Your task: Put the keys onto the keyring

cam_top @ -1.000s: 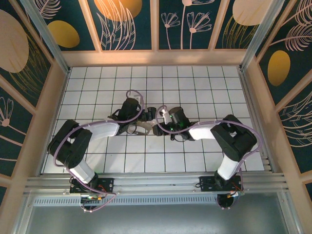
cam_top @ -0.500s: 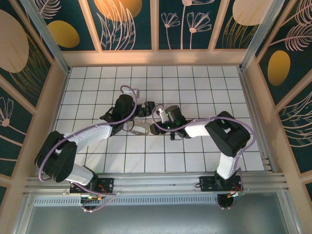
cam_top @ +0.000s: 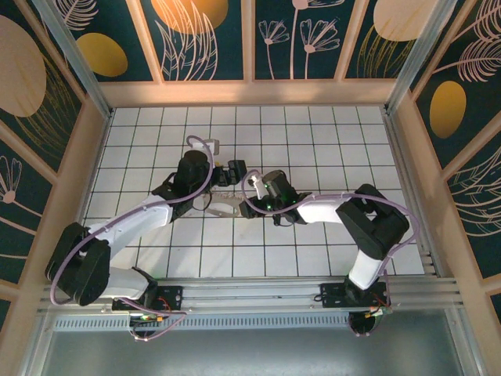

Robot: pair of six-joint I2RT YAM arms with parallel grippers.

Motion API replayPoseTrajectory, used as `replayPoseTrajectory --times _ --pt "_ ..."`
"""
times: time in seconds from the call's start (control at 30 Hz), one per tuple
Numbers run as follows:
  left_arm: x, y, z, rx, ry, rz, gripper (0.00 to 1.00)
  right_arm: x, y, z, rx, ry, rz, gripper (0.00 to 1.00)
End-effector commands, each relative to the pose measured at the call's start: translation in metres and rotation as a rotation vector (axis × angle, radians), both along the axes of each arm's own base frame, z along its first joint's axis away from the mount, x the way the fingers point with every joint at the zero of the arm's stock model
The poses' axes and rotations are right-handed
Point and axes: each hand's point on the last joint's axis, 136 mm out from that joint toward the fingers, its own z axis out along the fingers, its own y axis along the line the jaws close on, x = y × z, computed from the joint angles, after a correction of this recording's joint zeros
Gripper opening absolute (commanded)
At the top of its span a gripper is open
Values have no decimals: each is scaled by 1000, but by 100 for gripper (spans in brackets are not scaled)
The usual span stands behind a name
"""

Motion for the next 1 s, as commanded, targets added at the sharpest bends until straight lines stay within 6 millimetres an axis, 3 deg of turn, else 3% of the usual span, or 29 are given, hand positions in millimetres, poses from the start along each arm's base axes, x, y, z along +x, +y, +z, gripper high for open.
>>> replayPoseTrajectory --times 0.0,0.37,0.97 --pt "2 13 9 35 -24 15 99 0 -2 1 -100 -68 32 50" --pt "3 34 27 45 -52 46 99 5 3 -18 -291 -159 71 40" --pt "4 32 28 29 -54 42 99 20 -4 -24 -372 -233 18 39"
